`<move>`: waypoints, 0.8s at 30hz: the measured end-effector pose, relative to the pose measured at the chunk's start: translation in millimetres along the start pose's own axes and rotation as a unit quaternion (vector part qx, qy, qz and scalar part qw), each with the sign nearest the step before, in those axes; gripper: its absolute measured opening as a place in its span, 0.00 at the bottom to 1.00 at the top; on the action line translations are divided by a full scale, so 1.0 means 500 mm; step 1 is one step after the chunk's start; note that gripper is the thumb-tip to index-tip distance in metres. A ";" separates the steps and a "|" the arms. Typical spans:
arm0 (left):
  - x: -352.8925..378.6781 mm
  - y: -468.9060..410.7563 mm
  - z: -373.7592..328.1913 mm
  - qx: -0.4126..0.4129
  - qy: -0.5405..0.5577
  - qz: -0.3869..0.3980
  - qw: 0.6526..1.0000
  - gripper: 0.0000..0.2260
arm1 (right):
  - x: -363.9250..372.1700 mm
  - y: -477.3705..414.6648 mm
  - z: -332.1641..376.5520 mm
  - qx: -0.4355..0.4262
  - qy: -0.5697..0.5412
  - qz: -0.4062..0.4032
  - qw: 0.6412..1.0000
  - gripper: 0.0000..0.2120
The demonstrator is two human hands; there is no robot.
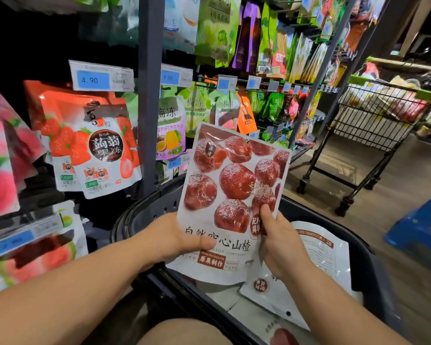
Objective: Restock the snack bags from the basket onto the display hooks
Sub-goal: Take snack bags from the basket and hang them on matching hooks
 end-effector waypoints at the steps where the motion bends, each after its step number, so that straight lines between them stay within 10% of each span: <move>1: -0.001 0.002 0.001 0.001 0.009 -0.015 1.000 0.13 | -0.002 -0.002 0.001 0.002 0.018 0.010 1.000 0.19; 7: -0.013 0.001 0.006 0.020 -0.002 -0.103 0.995 0.11 | -0.092 -0.027 0.007 -0.024 0.222 -0.078 0.972 0.07; 12: -0.014 0.005 0.000 0.042 -0.063 -0.136 0.988 0.12 | -0.229 -0.028 -0.006 0.036 0.467 -0.232 0.852 0.18; 24: -0.018 0.029 -0.012 0.050 -0.105 -0.242 0.963 0.18 | -0.308 -0.064 -0.082 0.239 0.598 -0.132 0.754 0.43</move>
Point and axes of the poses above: each hand's wrist, its own y-axis away from the middle knuckle, its own x-axis out of the palm, z = x × y, the point moved 4 cm from there along -y, towards the middle knuckle, and after that the axes turned 6 degrees about y, right-handed, at the moved point
